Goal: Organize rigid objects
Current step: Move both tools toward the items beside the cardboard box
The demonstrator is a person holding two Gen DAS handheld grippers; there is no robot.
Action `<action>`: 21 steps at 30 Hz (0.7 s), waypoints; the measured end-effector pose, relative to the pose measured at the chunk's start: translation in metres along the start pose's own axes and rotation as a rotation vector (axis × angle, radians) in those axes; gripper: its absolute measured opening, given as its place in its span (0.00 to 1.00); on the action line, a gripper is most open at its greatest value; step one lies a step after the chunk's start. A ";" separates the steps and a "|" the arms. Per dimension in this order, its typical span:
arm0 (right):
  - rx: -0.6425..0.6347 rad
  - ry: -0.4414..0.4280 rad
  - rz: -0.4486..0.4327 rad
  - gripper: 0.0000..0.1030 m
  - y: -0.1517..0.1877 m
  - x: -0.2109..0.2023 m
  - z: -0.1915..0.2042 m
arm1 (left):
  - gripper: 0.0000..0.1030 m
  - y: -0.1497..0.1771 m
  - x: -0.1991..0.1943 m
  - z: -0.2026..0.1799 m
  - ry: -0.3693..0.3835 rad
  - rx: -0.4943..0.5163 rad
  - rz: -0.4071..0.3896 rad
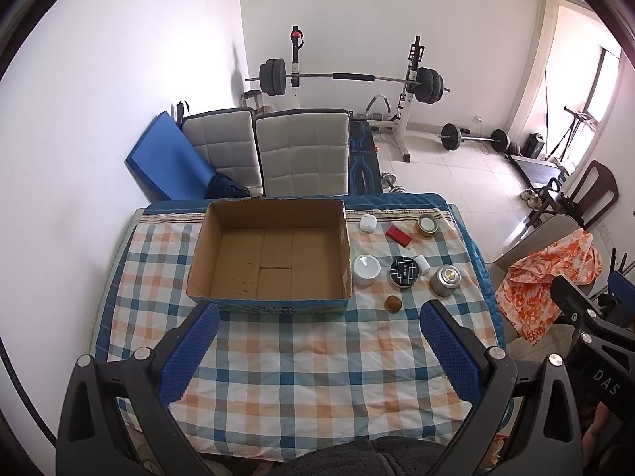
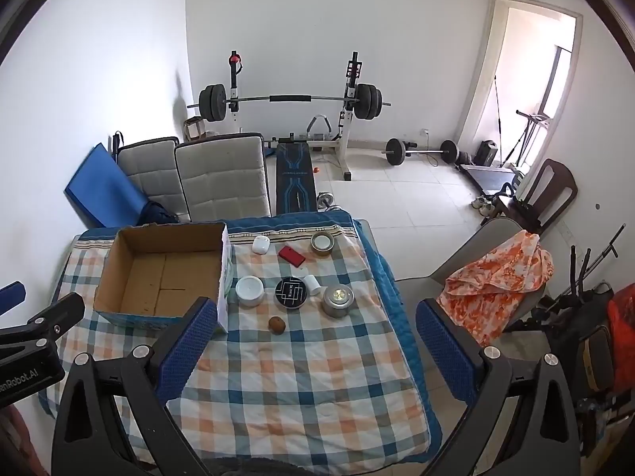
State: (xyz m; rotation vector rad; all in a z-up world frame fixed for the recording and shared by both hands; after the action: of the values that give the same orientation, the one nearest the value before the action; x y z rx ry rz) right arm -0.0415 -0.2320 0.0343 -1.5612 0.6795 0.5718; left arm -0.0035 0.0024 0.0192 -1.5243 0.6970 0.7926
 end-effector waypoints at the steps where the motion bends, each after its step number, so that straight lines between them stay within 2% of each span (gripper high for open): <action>1: 0.001 -0.002 0.001 0.99 0.002 0.000 0.000 | 1.00 0.000 0.000 0.001 0.000 -0.001 -0.002; 7: -0.003 0.004 0.000 0.99 0.010 0.001 0.002 | 1.00 -0.003 -0.003 0.005 -0.010 0.000 -0.015; 9: -0.002 0.010 -0.007 0.99 -0.002 -0.002 0.001 | 1.00 -0.003 -0.002 0.006 -0.010 -0.001 -0.016; 15: -0.009 0.021 -0.025 0.99 -0.002 -0.006 0.005 | 1.00 -0.004 -0.002 0.006 -0.018 0.005 -0.030; 21: 0.005 0.003 -0.004 0.99 0.002 -0.001 0.002 | 1.00 -0.002 -0.001 0.003 -0.017 0.012 -0.036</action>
State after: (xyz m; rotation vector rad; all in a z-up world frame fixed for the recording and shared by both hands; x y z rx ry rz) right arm -0.0437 -0.2300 0.0330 -1.5590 0.6790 0.5650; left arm -0.0028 0.0057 0.0205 -1.5132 0.6594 0.7721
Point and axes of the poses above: each gripper's, at about its wrist camera, not at the fingertips, and x roughly the way its jaws point, z to its left, y to its underside, the point moved 2 cm from there along x, roughly the way its jaws point, and after that the axes turned 2 degrees about y, right-handed, at the moved point
